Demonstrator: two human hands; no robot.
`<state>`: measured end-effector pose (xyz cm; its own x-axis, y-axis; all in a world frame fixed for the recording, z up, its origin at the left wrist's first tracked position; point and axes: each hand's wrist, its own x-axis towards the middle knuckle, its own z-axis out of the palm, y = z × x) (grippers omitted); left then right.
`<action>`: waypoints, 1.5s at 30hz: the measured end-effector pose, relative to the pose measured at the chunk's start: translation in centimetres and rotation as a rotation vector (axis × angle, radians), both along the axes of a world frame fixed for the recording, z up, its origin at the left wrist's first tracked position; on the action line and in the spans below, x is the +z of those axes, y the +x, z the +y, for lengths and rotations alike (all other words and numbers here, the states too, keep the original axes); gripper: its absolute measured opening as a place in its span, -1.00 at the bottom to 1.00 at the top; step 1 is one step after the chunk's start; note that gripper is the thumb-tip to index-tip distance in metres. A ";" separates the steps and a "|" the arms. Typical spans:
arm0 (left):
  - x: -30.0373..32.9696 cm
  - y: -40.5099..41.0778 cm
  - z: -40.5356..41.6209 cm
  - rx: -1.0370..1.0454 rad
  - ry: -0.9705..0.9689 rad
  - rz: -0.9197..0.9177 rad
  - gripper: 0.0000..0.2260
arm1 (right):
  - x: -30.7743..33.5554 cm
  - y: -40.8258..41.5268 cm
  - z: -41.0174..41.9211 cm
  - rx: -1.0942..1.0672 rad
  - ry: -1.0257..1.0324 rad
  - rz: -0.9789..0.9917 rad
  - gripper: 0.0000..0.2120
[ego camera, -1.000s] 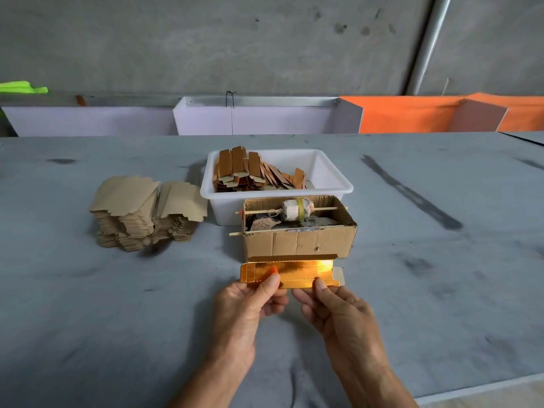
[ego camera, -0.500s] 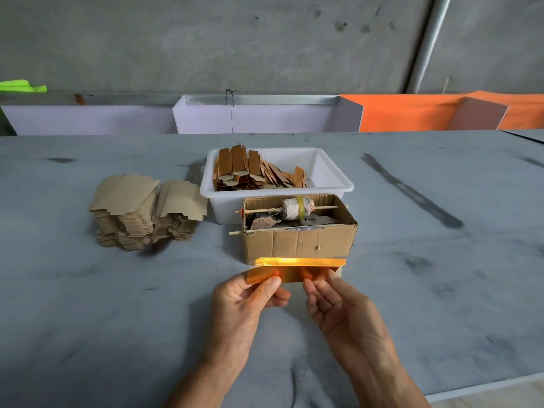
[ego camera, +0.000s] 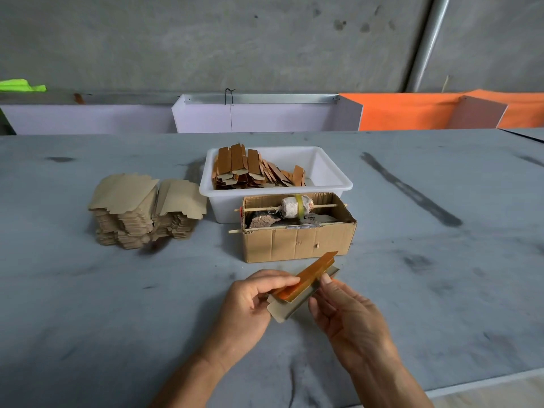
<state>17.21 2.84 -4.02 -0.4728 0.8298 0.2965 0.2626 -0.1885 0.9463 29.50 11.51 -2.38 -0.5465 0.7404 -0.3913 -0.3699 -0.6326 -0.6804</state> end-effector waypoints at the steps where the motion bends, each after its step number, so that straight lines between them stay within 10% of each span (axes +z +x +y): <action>1: 0.1 -0.2 -0.1 -0.054 -0.047 -0.074 -0.52 | 0.0 0.0 0.0 -0.009 0.007 -0.013 -0.92; 9: 0.7 -1.3 0.0 -0.209 -0.178 -0.529 -0.72 | -0.3 -0.1 -0.2 -0.011 0.070 -0.112 -0.81; 14: 0.6 -0.9 1.4 0.103 -0.217 -0.421 -0.93 | -0.4 -0.6 -0.7 0.044 0.118 -0.104 -0.86; 25: 1.0 -1.2 1.4 0.081 -0.253 -0.296 -0.75 | -0.5 -0.8 -0.6 0.112 0.062 0.059 -0.80; 45: 1.2 -1.2 1.1 -0.045 -0.332 -0.177 -0.65 | 0.0 -1.0 -0.5 0.031 0.229 -0.269 -0.92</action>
<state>16.06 3.97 -2.81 -0.4534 0.8881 -0.0753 0.0878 0.1286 0.9878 28.50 11.05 -2.40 -0.4703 0.8102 -0.3499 -0.1406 -0.4602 -0.8766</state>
